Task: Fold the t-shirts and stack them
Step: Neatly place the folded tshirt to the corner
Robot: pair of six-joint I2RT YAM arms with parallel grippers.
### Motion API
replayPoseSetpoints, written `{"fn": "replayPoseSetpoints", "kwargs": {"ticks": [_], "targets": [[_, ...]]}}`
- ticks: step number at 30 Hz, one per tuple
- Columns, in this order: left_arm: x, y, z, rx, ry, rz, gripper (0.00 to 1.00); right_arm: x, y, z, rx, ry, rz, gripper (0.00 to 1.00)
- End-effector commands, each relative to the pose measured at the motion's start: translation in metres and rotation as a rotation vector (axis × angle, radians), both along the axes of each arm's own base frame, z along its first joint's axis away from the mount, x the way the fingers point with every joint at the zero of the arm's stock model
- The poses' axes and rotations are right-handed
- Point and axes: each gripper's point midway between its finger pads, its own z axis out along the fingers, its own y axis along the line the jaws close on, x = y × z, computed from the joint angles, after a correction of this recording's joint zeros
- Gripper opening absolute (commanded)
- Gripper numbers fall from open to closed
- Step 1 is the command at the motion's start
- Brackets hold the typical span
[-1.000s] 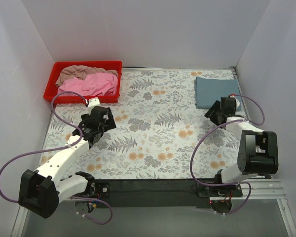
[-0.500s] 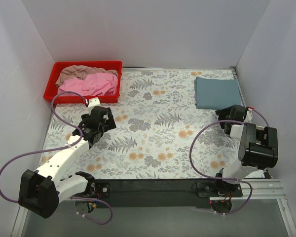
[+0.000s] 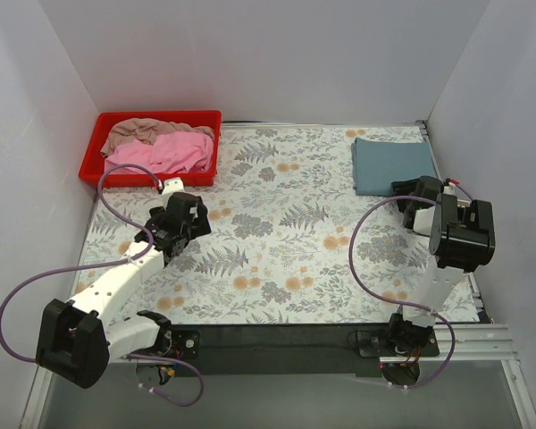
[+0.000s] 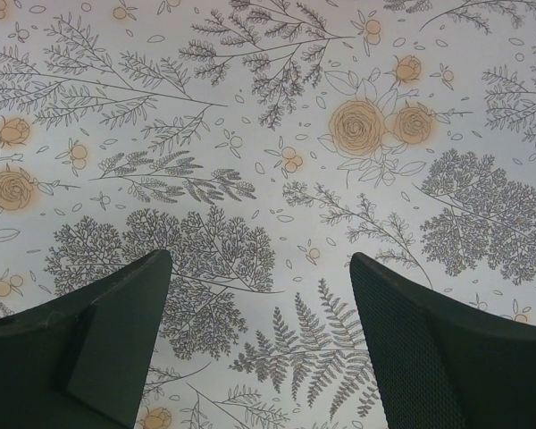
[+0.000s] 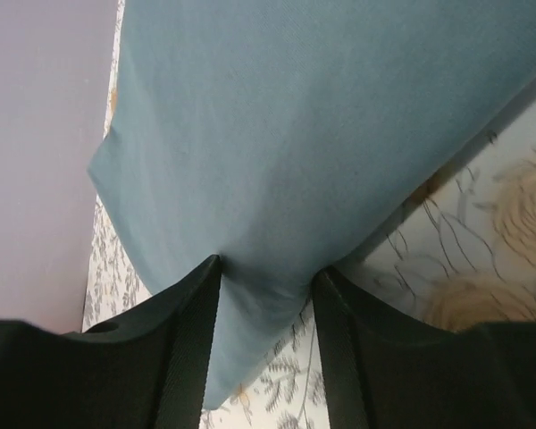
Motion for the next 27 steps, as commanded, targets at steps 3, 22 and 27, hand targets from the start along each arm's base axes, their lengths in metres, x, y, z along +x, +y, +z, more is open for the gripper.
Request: {"fn": "replayPoseSetpoints", "kwargs": {"ticks": [3, 22, 27], "targets": [[0.008, -0.001, 0.008, 0.003, -0.025, -0.001, 0.8, 0.027, -0.01, -0.01, -0.023, 0.008, 0.007, 0.48], [0.01, -0.001, 0.002, 0.017, -0.005, -0.001, 0.79, 0.084, -0.003, -0.015, 0.032, -0.047, 0.047, 0.45], [0.01, -0.001, 0.007, 0.009, -0.02, -0.002, 0.79, 0.068, 0.011, -0.007, 0.015, -0.044, 0.126, 0.55]]}}
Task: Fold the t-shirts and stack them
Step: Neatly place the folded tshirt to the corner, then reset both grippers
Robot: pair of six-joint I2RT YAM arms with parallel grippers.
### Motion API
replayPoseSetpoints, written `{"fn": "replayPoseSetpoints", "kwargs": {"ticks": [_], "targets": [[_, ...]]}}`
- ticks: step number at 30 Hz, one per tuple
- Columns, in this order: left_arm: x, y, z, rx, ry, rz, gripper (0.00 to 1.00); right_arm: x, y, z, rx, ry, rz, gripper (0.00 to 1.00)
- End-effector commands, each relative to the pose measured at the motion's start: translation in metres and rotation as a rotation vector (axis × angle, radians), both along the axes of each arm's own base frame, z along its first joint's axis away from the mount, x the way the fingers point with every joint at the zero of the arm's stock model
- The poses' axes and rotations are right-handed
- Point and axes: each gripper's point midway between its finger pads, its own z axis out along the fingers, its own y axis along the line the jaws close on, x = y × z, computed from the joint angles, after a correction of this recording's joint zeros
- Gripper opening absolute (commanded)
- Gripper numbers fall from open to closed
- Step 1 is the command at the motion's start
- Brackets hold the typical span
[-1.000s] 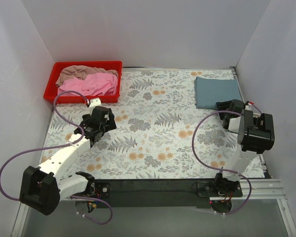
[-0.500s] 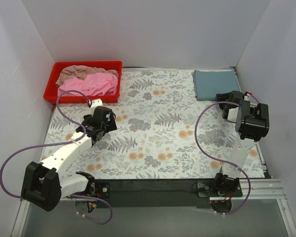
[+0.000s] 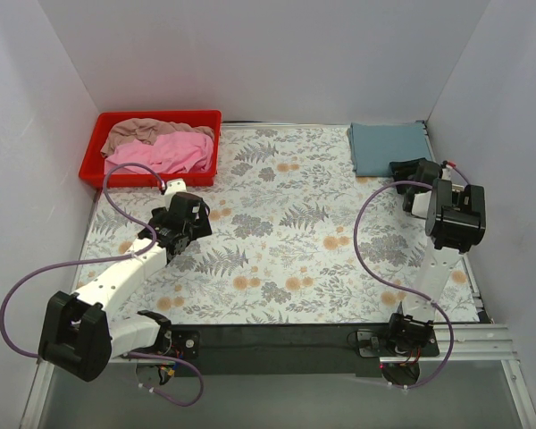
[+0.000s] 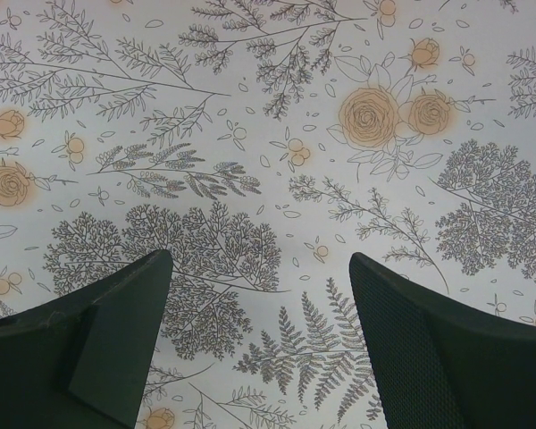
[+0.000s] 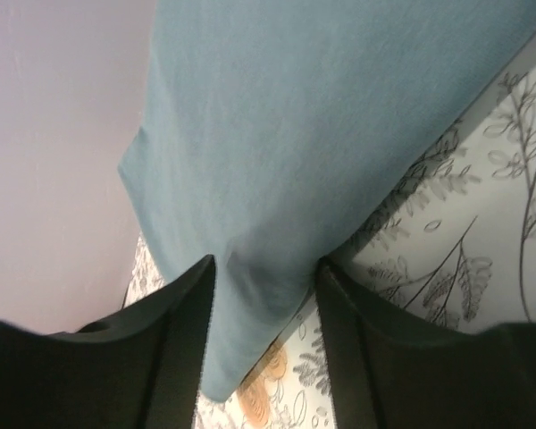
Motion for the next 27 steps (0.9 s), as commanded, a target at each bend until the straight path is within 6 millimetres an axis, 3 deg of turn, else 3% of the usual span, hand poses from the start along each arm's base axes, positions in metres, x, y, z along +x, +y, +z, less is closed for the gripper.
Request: {"fn": "replayPoseSetpoints", "kwargs": {"ticks": [1, 3, 6, 7, 9, 10, 12, 13, 15, 16, 17, 19, 21, 22, 25, 27], "targets": [[0.009, -0.001, 0.02, -0.013, -0.064, 0.0, 0.79, -0.027, 0.018, -0.004, -0.038, 0.056, 0.086, 0.6], [0.008, -0.002, 0.025, -0.024, -0.081, -0.003, 0.79, -0.041, 0.023, 0.003, -0.075, 0.054, 0.124, 0.64], [0.006, -0.002, 0.033, -0.044, -0.111, -0.003, 0.79, -0.079, 0.031, 0.014, -0.116, 0.068, 0.158, 0.68], [0.004, -0.002, 0.034, -0.049, -0.116, -0.005, 0.79, -0.087, 0.033, 0.037, -0.15, 0.031, 0.172, 0.69], [0.003, -0.004, 0.041, -0.074, -0.137, -0.016, 0.79, -0.114, 0.043, 0.038, -0.162, 0.065, 0.215, 0.7], [0.003, -0.006, 0.044, -0.086, -0.148, -0.018, 0.79, -0.127, 0.047, 0.055, -0.173, 0.067, 0.234, 0.71], [0.001, -0.008, 0.05, -0.108, -0.167, -0.022, 0.79, -0.15, 0.054, 0.063, -0.214, 0.096, 0.289, 0.72], [-0.001, -0.007, 0.056, -0.118, -0.186, -0.023, 0.79, -0.168, 0.059, 0.082, -0.234, 0.095, 0.311, 0.72], [-0.007, -0.009, 0.068, -0.152, -0.185, -0.022, 0.79, -0.185, 0.06, 0.109, -0.338, 0.08, 0.362, 0.72], [-0.011, -0.009, 0.08, -0.172, -0.209, -0.021, 0.79, -0.199, 0.06, 0.14, -0.396, 0.032, 0.36, 0.72], [-0.014, -0.009, 0.087, -0.185, -0.216, -0.019, 0.79, -0.221, 0.06, 0.137, -0.445, 0.099, 0.403, 0.73], [-0.024, -0.011, 0.104, -0.23, -0.227, -0.025, 0.79, -0.245, 0.061, 0.189, -0.538, 0.012, 0.39, 0.73], [-0.038, -0.009, 0.124, -0.267, -0.256, -0.027, 0.79, -0.274, 0.07, 0.196, -0.563, 0.039, 0.423, 0.73], [-0.043, -0.01, 0.128, -0.296, -0.26, -0.029, 0.79, -0.285, 0.076, 0.216, -0.604, 0.006, 0.413, 0.73], [-0.061, -0.008, 0.15, -0.357, -0.299, -0.032, 0.79, -0.311, 0.091, 0.239, -0.632, -0.082, 0.441, 0.73], [-0.075, -0.006, 0.158, -0.386, -0.321, -0.042, 0.8, -0.325, 0.09, 0.249, -0.672, -0.117, 0.418, 0.73]]}}
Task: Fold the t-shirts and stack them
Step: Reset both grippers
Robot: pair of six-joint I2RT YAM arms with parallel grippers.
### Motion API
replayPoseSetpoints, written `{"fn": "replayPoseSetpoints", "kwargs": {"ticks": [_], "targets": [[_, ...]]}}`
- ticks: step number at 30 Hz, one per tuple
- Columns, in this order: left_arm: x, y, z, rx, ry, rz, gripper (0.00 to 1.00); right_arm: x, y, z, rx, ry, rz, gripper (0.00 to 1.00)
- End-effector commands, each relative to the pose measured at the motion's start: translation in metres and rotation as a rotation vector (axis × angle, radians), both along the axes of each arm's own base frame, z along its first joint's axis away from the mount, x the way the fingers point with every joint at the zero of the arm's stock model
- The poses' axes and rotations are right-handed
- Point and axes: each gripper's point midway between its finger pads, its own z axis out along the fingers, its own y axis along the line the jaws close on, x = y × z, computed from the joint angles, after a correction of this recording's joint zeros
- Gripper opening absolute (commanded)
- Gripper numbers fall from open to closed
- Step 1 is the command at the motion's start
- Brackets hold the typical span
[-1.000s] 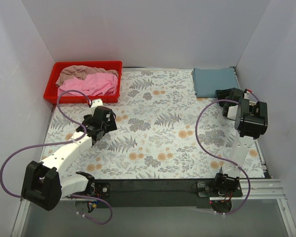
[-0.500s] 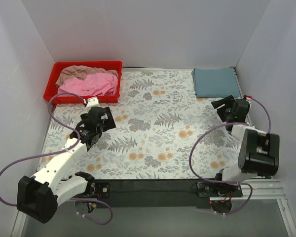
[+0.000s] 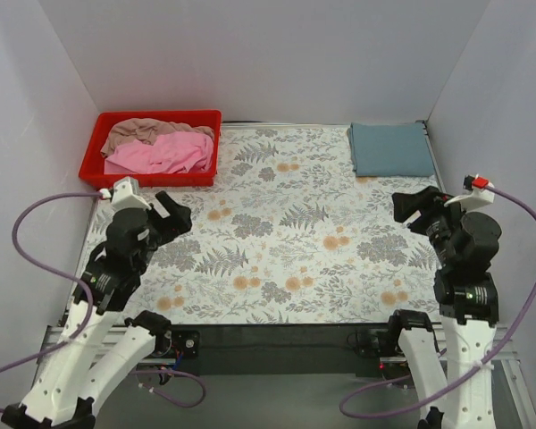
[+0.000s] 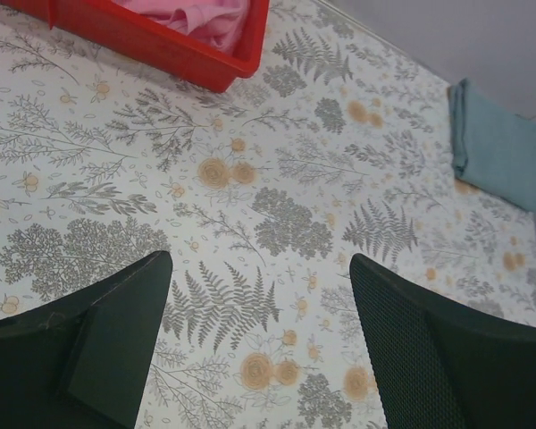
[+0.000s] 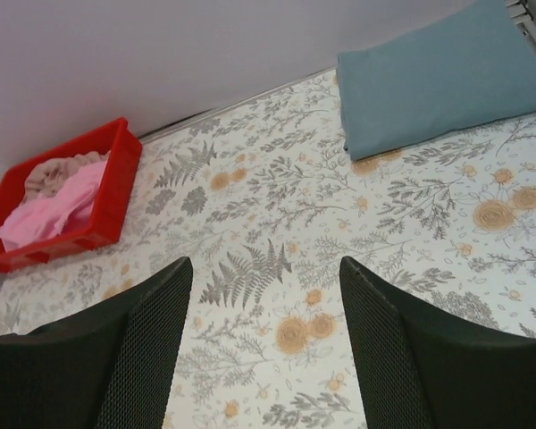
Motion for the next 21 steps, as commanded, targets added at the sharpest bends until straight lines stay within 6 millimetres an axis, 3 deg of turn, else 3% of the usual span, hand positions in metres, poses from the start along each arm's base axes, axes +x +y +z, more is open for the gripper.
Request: {"fn": "replayPoseSetpoints", "kwargs": {"ticks": [1, 6, 9, 14, 21], "targets": [[-0.028, 0.001, 0.003, -0.049, 0.031, -0.027, 0.8, -0.031, -0.002, -0.02, -0.102, 0.085, -0.003, 0.74], [-0.054, 0.001, 0.024, -0.148, -0.064, -0.065, 0.83, -0.061, 0.004, -0.015, -0.151, -0.034, 0.036, 0.82], [-0.062, 0.003, 0.028, -0.198, -0.107, -0.06, 0.84, -0.071, -0.001, -0.025, -0.163, -0.075, 0.012, 0.98], [-0.064, 0.0, 0.029, -0.224, -0.132, -0.072, 0.86, -0.078, -0.001, -0.032, -0.169, -0.104, 0.012, 0.98], [-0.059, -0.009, 0.008, -0.254, -0.073, -0.082, 0.92, -0.079, 0.001, -0.036, -0.169, -0.107, 0.027, 0.98]]}}
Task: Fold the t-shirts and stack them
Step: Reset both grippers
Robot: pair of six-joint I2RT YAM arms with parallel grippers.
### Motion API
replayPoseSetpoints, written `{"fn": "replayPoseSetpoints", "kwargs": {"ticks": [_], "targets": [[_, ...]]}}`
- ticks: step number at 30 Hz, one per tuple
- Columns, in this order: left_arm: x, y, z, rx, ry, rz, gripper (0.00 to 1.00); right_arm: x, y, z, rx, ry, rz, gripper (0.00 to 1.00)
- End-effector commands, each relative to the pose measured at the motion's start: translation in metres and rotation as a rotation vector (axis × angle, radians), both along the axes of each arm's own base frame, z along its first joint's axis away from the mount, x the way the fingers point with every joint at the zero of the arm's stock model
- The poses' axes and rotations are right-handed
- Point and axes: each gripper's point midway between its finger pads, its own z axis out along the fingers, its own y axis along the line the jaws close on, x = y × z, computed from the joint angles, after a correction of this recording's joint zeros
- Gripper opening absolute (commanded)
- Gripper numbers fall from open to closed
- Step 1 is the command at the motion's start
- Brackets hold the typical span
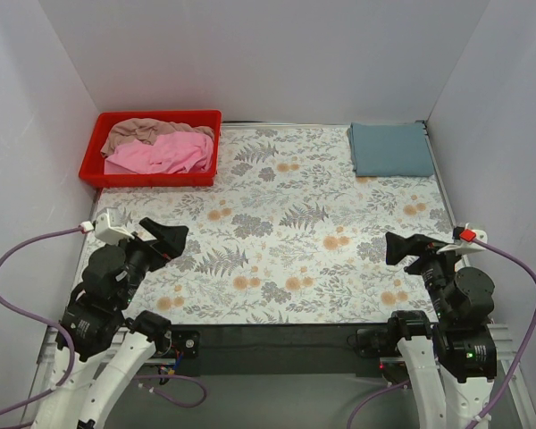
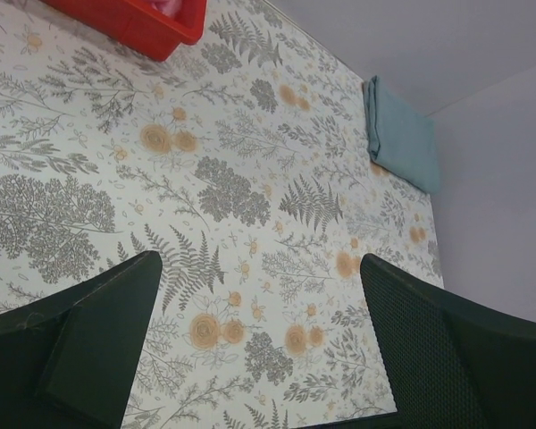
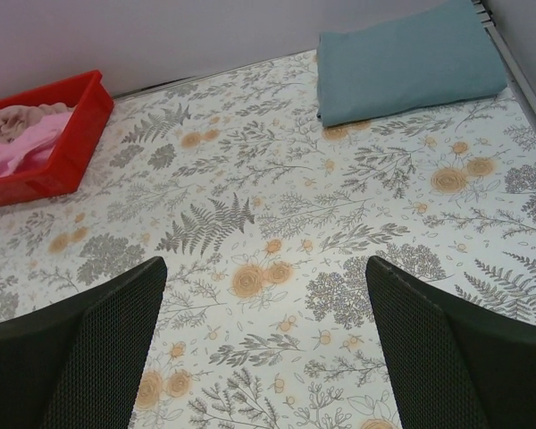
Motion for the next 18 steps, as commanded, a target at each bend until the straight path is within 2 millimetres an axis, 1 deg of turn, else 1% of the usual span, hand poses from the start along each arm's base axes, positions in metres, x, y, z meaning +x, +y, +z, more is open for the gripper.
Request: {"fn": "replayPoseSetpoints", "kwargs": {"ticks": [1, 2, 3, 7, 11, 16, 18], "targets": [[0.002, -0.008, -0.012, -0.026, 0.043, -0.019, 0.94, 0.0, -0.003, 0.006, -0.019, -0.038, -0.009, 0.98], [0.001, -0.007, -0.012, -0.031, 0.042, -0.015, 0.95, -0.001, -0.002, 0.006, -0.021, -0.04, -0.006, 0.98], [0.001, -0.006, -0.014, -0.038, 0.043, -0.007, 0.98, -0.001, -0.002, 0.006, -0.027, -0.044, -0.004, 0.98], [-0.002, 0.002, -0.015, -0.062, 0.027, 0.035, 0.98, -0.001, -0.002, 0.005, -0.035, -0.043, 0.0, 0.98], [-0.007, 0.009, -0.013, -0.096, -0.007, 0.068, 0.98, 0.0, -0.003, 0.003, -0.036, -0.042, -0.008, 0.98], [-0.012, 0.013, -0.01, -0.121, -0.033, 0.083, 0.98, 0.003, -0.005, -0.005, -0.032, -0.021, -0.022, 0.98], [-0.012, 0.013, -0.013, -0.132, -0.025, 0.089, 0.98, 0.004, -0.005, -0.008, -0.031, -0.013, -0.019, 0.98]]}}
